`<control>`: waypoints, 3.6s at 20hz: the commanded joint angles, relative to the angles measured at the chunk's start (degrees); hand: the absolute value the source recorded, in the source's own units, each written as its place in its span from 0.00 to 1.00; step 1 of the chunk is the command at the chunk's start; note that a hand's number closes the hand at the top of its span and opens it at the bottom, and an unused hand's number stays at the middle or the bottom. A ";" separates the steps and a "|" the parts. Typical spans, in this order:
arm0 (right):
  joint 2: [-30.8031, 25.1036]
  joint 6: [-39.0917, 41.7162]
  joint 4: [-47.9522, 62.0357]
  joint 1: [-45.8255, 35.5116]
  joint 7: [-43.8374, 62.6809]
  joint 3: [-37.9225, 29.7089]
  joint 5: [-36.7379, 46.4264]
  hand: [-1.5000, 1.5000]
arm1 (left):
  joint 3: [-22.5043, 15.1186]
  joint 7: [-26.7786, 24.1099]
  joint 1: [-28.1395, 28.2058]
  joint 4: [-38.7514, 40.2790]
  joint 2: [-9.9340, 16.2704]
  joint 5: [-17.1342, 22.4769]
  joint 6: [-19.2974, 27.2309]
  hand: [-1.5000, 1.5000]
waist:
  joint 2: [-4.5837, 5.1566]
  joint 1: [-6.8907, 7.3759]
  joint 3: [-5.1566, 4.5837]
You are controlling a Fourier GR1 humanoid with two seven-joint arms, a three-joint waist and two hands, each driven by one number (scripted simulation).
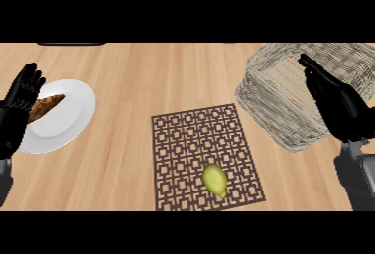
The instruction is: Pick the lemon from the placemat and place it in the basket
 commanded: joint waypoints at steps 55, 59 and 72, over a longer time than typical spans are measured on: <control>0.03 -17.01 -33.83 53.87 -48.81 13.50 63.18 0.00 | -6.50 13.13 1.13 -10.44 -12.12 -6.07 -5.58 0.50 | 1.14 1.04 0.89; 9.37 -23.53 -20.99 46.73 -49.50 21.34 70.81 0.00 | -6.30 5.00 2.23 -4.07 -13.69 -8.64 -6.73 0.50 | 1.24 0.92 0.87; 14.10 -29.36 -5.69 35.16 -50.51 18.87 72.93 0.00 | -1.97 9.10 2.50 -7.83 -17.09 -10.29 -10.55 0.50 | 1.14 0.74 0.87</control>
